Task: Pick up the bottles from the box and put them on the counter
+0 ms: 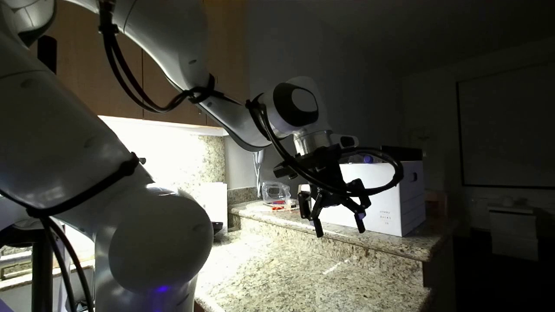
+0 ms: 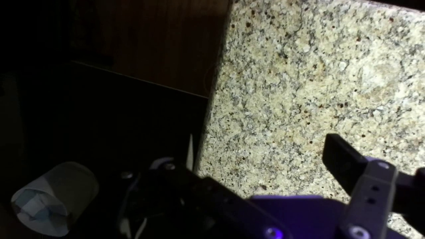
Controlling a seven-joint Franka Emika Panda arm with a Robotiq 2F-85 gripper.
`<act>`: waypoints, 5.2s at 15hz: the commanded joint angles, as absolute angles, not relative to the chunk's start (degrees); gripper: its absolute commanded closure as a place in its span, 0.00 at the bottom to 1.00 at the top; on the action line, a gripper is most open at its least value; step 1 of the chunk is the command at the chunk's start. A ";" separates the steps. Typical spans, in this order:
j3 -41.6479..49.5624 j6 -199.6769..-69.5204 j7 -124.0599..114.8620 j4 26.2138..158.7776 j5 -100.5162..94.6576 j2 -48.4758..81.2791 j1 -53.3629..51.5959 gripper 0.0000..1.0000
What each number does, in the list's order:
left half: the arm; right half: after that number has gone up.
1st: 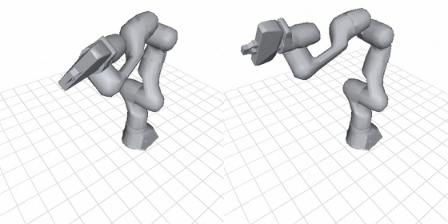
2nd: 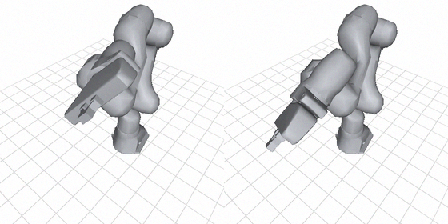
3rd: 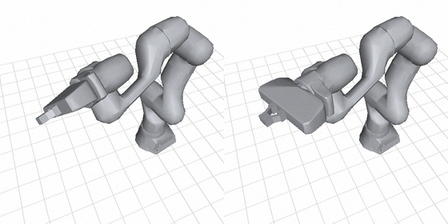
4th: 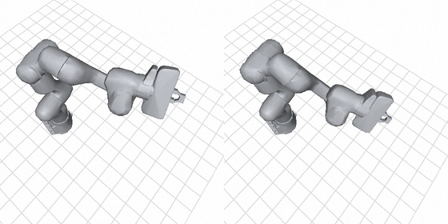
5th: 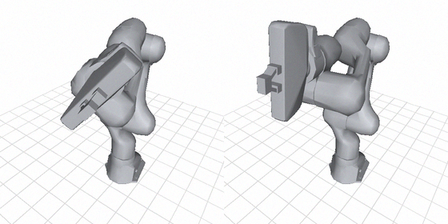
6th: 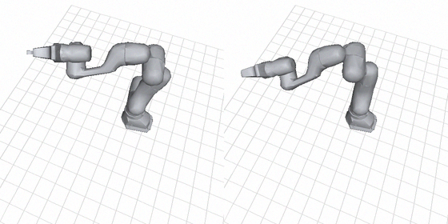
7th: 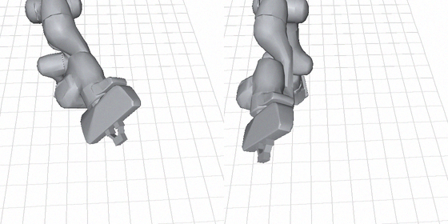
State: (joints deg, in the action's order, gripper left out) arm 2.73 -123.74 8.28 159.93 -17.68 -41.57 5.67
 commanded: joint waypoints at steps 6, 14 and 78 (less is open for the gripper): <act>2.23 -135.72 8.77 159.33 -22.99 -40.07 7.10 0.00; 2.52 -133.84 8.44 159.28 -21.26 -41.00 6.08 0.00; -1.45 -145.95 0.62 109.75 -6.15 -3.38 -1.51 0.00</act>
State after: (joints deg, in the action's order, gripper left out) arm -1.39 -146.90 0.77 111.86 -7.62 -5.18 -1.63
